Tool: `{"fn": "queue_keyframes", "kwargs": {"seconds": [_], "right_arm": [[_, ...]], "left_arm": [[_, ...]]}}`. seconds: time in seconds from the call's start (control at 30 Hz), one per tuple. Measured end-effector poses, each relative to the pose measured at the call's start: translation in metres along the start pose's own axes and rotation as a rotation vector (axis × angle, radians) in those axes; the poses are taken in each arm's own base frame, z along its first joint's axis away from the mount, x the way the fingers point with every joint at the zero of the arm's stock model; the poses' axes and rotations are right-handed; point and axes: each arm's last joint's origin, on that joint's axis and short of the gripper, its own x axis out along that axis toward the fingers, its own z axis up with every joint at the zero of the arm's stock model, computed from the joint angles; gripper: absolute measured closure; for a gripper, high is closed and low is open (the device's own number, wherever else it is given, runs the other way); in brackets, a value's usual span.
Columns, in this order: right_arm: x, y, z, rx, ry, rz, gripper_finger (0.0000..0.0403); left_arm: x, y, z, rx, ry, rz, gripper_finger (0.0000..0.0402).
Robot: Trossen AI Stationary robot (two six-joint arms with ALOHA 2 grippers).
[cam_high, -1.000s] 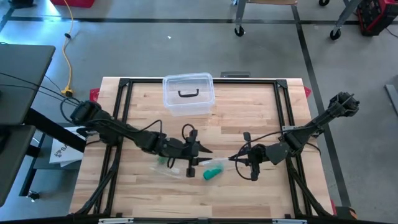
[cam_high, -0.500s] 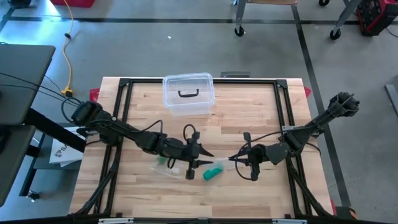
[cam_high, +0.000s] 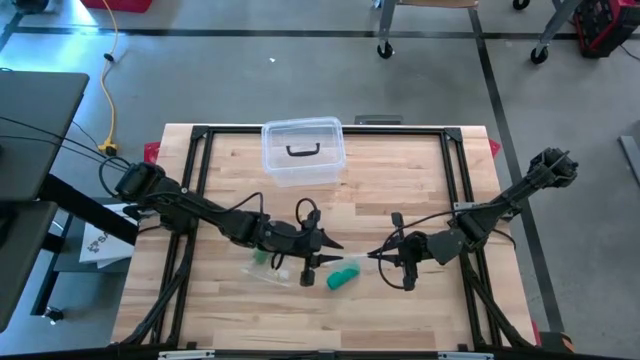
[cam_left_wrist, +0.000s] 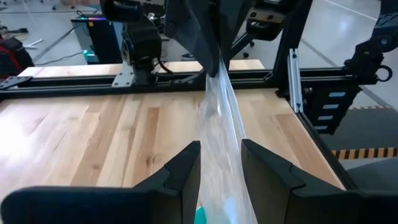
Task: Roll bandage
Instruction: Open the zip bag
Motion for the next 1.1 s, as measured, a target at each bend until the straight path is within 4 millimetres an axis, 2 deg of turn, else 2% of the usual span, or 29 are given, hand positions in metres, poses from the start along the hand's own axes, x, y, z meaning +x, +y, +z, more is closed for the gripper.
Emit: {"fn": "queue_keyframes", "kwargs": {"seconds": [0.77, 1.1], "right_arm": [[0.000, 0.000, 0.005, -0.001, -0.052, -0.001, 0.0403], [0.026, -0.005, 0.001, -0.012, -0.068, -0.048, 0.0403]], "left_arm": [[0.001, 0.005, -0.007, -0.048, 0.069, 0.008, 0.0316], [0.002, 0.010, -0.011, -0.084, 0.120, 0.026, 0.0316]]}}
